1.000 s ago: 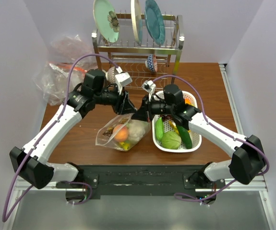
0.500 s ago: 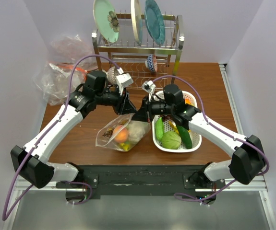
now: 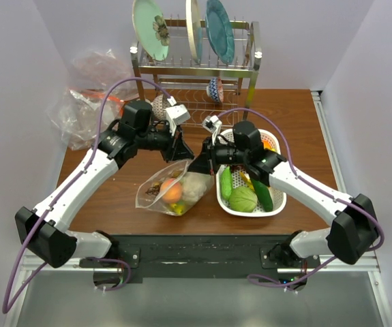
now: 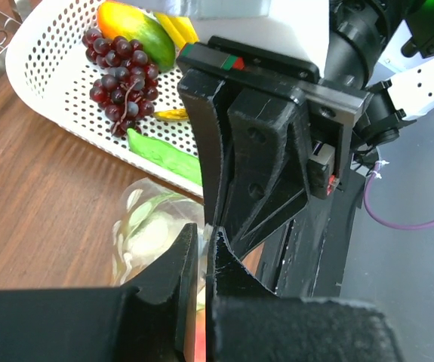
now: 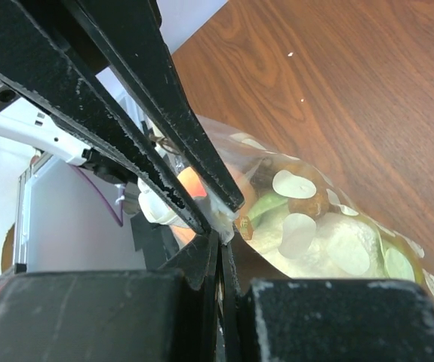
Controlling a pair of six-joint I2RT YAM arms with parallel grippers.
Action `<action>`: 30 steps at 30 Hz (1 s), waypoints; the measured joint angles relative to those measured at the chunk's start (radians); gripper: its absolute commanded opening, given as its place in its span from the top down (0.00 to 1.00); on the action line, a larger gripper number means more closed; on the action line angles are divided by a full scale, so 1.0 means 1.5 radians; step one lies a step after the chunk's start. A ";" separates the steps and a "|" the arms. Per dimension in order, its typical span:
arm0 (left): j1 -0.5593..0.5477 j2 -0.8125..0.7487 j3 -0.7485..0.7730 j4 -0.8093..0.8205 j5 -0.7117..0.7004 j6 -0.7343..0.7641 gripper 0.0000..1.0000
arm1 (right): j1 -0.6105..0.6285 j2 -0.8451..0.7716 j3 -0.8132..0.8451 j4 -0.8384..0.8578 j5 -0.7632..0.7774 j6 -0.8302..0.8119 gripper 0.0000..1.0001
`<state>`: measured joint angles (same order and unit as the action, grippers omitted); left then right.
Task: Place the food in the zip-top bag and seal the zipper
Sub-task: Zip the zipper food storage bag.
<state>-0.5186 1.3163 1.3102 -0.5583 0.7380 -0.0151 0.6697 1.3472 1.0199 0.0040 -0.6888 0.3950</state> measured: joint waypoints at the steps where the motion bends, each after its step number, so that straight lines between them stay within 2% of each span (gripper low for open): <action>1: -0.001 0.000 0.000 0.000 -0.001 0.000 1.00 | -0.001 -0.005 -0.003 0.000 0.005 0.002 1.00; 12: -0.006 -0.001 -0.005 0.018 -0.012 0.000 1.00 | -0.031 -0.032 -0.022 0.004 0.016 0.026 1.00; 13: -0.006 -0.001 -0.006 0.019 -0.013 0.000 1.00 | -0.033 -0.032 -0.022 0.004 0.016 0.027 0.96; 14: -0.006 -0.001 -0.006 0.020 -0.014 0.000 1.00 | -0.035 -0.032 -0.023 0.005 0.016 0.028 0.88; 15: -0.006 -0.001 -0.007 0.021 -0.014 0.000 1.00 | -0.036 -0.033 -0.023 0.004 0.015 0.028 0.75; 16: -0.006 -0.001 -0.008 0.021 -0.015 0.000 1.00 | -0.038 -0.035 -0.023 0.003 0.014 0.028 0.72; 23: -0.004 -0.001 -0.009 -0.007 -0.018 0.000 1.00 | -0.061 -0.044 -0.023 0.011 -0.017 0.000 0.68; 24: -0.004 -0.001 -0.009 -0.009 -0.015 0.000 1.00 | -0.062 -0.045 -0.023 0.012 -0.026 -0.008 0.65; 30: -0.004 -0.001 0.001 -0.033 0.008 0.000 1.00 | -0.061 -0.048 -0.009 0.000 -0.083 -0.071 0.64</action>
<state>-0.5247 1.3148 1.3117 -0.6083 0.7494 -0.0147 0.5777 1.2755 1.0058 0.0040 -0.8135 0.2890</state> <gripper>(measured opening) 0.065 0.354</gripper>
